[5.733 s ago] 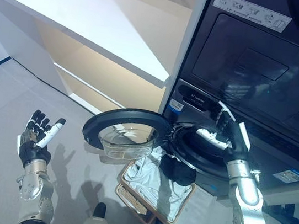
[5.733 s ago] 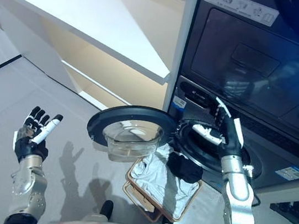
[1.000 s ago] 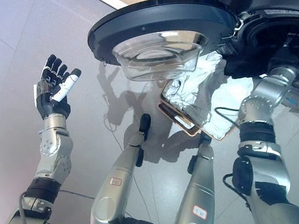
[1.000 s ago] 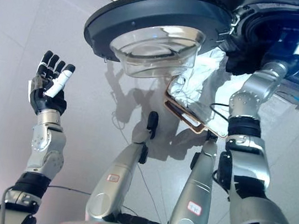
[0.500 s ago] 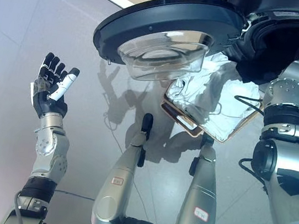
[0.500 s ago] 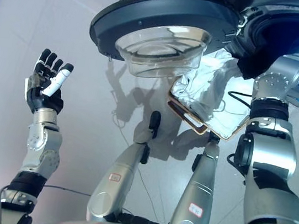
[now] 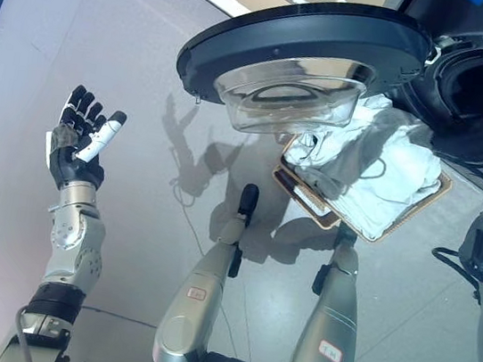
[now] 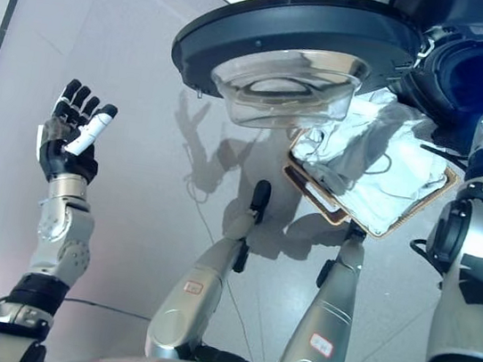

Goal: Put the clothes in the basket into the washing machine.

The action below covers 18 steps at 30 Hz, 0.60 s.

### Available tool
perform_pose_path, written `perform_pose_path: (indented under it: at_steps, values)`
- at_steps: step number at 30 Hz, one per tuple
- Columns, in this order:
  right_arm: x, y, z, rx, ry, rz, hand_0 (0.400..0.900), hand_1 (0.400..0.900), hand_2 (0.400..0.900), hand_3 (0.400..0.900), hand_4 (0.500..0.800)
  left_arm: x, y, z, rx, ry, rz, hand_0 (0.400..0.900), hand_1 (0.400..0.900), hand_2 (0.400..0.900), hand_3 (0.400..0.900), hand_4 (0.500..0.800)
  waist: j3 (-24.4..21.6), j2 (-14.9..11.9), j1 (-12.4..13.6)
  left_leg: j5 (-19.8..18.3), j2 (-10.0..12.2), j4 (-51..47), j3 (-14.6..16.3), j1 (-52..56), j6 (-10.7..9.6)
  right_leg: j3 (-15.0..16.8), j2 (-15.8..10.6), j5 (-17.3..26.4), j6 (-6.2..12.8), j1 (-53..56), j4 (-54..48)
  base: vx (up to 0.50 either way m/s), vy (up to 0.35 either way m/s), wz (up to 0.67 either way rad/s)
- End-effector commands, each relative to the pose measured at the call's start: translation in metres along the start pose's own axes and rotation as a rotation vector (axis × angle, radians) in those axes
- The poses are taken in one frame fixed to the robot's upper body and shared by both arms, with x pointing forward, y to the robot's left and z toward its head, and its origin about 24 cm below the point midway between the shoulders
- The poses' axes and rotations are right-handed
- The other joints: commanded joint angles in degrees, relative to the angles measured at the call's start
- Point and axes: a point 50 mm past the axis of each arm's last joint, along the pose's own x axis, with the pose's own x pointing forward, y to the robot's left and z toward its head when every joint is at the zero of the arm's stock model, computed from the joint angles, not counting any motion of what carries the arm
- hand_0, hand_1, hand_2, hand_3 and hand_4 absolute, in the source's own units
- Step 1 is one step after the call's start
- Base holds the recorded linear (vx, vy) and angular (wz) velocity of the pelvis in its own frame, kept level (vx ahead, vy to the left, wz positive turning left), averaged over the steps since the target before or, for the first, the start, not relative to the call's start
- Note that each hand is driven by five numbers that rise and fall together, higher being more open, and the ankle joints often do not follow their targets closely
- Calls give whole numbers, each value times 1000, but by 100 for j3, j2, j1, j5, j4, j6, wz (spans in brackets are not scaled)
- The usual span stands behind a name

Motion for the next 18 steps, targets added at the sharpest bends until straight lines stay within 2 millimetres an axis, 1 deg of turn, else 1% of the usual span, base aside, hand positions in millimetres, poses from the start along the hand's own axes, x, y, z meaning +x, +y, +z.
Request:
perform_pose_path:
  at_steps: [1, 2, 4, 6, 7, 8, 9, 10, 12, 13, 14, 17, 18]
  values:
    - [-35, 119, 135, -312, -647, 475, 400, 400, 400, 400, 500, 3, 16, 29, 33, -163, 18, 900, 900, 900, 900, 800, -767, 553, -188, 118, 152, -551, -262, 131, -190, 100, 136, -358, 19, 94, 380, -27, 4, -14]
    - [-36, 120, 134, -315, -651, 473, 400, 400, 400, 400, 500, 3, 15, 29, 32, -163, 19, 900, 900, 900, 900, 800, -778, 560, -178, 120, 157, -539, -253, 103, -190, 109, 144, -335, 18, 72, 368, -39, -6, -10]
    - [-30, 114, 130, -457, -676, 436, 400, 400, 400, 400, 500, 4, 13, 36, 40, -190, 0, 900, 900, 900, 900, 800, -655, 578, -164, 139, 153, -492, -263, -36, -175, 115, 164, -325, 6, -54, 394, -66, -16, 0]
    - [-27, 112, 128, -476, -661, 426, 400, 400, 400, 400, 500, 4, 13, 37, 36, -195, 0, 900, 900, 900, 900, 800, -631, 592, -154, 154, 142, -474, -264, -118, -177, 128, 159, -322, 5, -138, 425, -63, 4, 4]
    - [-21, 105, 124, -546, -652, 399, 400, 400, 400, 400, 500, 4, 12, 38, 29, -202, -1, 900, 900, 900, 900, 800, -540, 632, -143, 184, 119, -474, -260, -214, -183, 143, 159, -318, -3, -235, 450, -46, 17, 3]
    - [-22, 106, 125, -546, -653, 400, 400, 400, 400, 400, 500, 4, 11, 38, 27, -203, 0, 900, 900, 900, 900, 800, -553, 633, -141, 188, 116, -467, -258, -242, -183, 150, 157, -320, -3, -270, 469, -80, 31, 5]
    - [-17, 100, 122, -609, -645, 387, 400, 400, 400, 400, 500, 4, 8, 42, 14, -221, -13, 900, 900, 900, 900, 800, -464, 688, -131, 226, 99, -486, -253, -330, -192, 156, 155, -309, -11, -371, 485, -41, 13, 3]
    - [-18, 100, 122, -610, -646, 387, 400, 400, 400, 400, 500, 4, 8, 42, 13, -221, -13, 900, 900, 900, 900, 800, -480, 688, -126, 230, 99, -484, -252, -350, -193, 160, 155, -309, -12, -396, 496, -70, 27, 0]
    - [-9, 87, 115, -697, -615, 357, 400, 400, 400, 400, 500, 1, 6, 45, 13, -236, -27, 900, 900, 900, 900, 800, -366, 746, -114, 280, 83, -525, -252, -465, -198, 167, 169, -275, -25, -530, 496, -46, 15, -3]
    - [-9, 86, 115, -698, -614, 358, 400, 400, 400, 400, 500, 1, 6, 45, 14, -235, -27, 900, 900, 900, 900, 800, -377, 738, -113, 278, 80, -527, -249, -468, -198, 171, 166, -289, -25, -544, 516, -41, 5, -1]
    - [-4, 80, 111, -777, -600, 349, 400, 400, 400, 400, 500, 2, 6, 46, 21, -235, -31, 900, 900, 900, 900, 800, -313, 745, -111, 312, 76, -530, -255, -531, -199, 190, 185, -277, -30, -616, 535, 0, 0, 0]
    - [-3, 79, 106, -829, -581, 357, 400, 400, 400, 400, 500, 3, 5, 48, 21, -243, -40, 900, 900, 900, 900, 800, -275, 730, -114, 314, 74, -559, -258, -558, -208, 191, 182, -298, -32, -654, 544, 0, 0, 0]
    - [-2, 78, 106, -823, -575, 356, 416, 416, 416, 416, 509, 3, 4, 49, 17, -247, -40, 900, 900, 900, 900, 800, -260, 733, -115, 325, 77, -571, -253, -567, -214, 187, 185, -296, -33, -660, 537, 0, 0, 0]
